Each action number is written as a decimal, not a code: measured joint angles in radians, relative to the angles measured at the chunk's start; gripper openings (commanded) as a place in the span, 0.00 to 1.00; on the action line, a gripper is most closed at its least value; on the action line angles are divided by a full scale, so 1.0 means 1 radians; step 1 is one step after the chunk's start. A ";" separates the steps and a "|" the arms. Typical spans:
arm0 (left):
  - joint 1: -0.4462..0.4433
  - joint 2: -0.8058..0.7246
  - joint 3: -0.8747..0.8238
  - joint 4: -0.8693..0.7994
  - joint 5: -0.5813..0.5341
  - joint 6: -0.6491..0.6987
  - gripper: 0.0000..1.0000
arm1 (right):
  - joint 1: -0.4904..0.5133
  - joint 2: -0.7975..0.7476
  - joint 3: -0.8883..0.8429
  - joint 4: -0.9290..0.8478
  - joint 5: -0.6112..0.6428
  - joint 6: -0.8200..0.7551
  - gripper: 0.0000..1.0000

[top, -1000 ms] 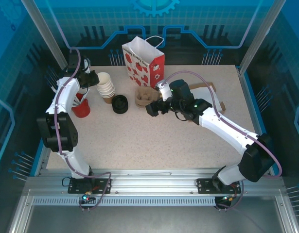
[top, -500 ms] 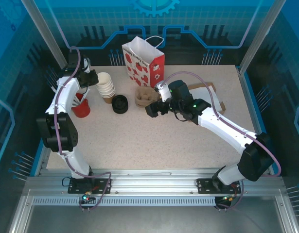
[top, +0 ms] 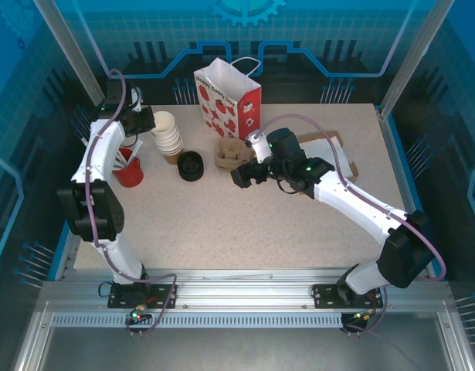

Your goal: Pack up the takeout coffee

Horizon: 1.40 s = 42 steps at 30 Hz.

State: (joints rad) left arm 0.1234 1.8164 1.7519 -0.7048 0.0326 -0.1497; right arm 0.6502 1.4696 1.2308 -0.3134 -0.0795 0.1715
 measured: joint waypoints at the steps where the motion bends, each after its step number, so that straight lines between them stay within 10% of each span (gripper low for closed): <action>1: 0.000 -0.001 0.010 -0.005 -0.002 0.000 0.06 | 0.000 0.000 0.000 -0.003 0.000 0.000 0.97; 16: -0.051 -0.332 0.055 -0.015 -0.029 -0.014 0.06 | -0.020 -0.007 0.123 -0.104 -0.024 -0.016 0.98; 42: -0.664 -0.612 -0.518 0.073 0.011 -0.085 0.07 | -0.216 -0.115 -0.013 -0.143 -0.091 -0.048 0.99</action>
State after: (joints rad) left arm -0.5404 1.2041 1.2335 -0.6319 0.0437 -0.2344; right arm 0.4347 1.3544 1.2182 -0.4561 -0.1707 0.1238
